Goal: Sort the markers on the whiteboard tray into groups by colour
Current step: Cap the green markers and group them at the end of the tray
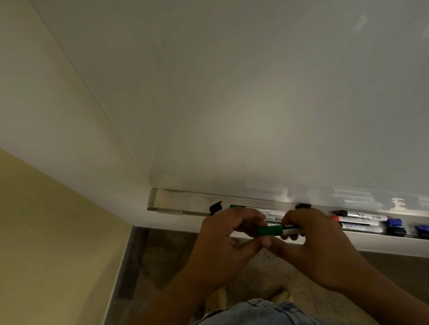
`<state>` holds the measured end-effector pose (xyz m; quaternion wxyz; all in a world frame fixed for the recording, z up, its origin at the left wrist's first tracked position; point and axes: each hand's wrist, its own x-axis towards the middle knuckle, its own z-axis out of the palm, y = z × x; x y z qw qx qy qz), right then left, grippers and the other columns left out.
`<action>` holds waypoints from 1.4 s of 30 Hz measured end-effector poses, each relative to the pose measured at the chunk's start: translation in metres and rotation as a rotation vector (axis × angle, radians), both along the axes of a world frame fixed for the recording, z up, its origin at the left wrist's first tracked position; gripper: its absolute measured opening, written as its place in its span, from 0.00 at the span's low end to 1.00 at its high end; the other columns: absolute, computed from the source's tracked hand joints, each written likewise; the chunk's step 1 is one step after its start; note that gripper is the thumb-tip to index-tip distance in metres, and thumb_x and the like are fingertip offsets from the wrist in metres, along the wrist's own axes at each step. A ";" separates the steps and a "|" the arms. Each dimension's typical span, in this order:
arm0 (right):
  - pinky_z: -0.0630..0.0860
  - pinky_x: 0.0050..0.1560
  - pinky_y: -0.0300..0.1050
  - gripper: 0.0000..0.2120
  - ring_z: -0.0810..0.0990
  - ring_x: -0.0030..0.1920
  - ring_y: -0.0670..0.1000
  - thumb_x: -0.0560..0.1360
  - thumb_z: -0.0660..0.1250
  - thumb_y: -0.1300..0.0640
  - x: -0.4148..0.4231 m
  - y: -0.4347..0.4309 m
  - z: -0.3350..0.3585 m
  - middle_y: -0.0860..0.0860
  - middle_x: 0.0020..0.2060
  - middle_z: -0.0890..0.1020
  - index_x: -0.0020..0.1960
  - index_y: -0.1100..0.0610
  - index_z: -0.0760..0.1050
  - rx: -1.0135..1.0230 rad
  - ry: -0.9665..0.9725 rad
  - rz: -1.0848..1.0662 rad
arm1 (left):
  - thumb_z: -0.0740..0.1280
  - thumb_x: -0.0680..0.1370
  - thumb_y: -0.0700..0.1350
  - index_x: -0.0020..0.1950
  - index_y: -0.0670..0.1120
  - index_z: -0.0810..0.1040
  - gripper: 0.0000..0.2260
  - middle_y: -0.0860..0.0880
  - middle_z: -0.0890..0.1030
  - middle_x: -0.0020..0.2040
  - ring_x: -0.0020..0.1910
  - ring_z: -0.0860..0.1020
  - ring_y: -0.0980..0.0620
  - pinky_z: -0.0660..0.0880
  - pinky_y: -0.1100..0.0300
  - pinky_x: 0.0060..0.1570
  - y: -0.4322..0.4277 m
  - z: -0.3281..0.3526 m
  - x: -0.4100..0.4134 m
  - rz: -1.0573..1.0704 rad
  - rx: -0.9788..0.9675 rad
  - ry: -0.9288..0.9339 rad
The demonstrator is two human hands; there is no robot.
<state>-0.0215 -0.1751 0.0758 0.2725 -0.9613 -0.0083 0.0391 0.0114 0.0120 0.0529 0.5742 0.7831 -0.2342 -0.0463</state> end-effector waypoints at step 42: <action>0.74 0.49 0.40 0.16 0.74 0.47 0.42 0.69 0.73 0.54 0.020 -0.044 -0.104 0.42 0.50 0.77 0.56 0.45 0.76 -0.126 0.185 -0.115 | 0.75 0.70 0.50 0.56 0.51 0.78 0.16 0.51 0.80 0.52 0.49 0.78 0.52 0.76 0.58 0.48 0.020 -0.108 0.063 0.414 0.540 0.147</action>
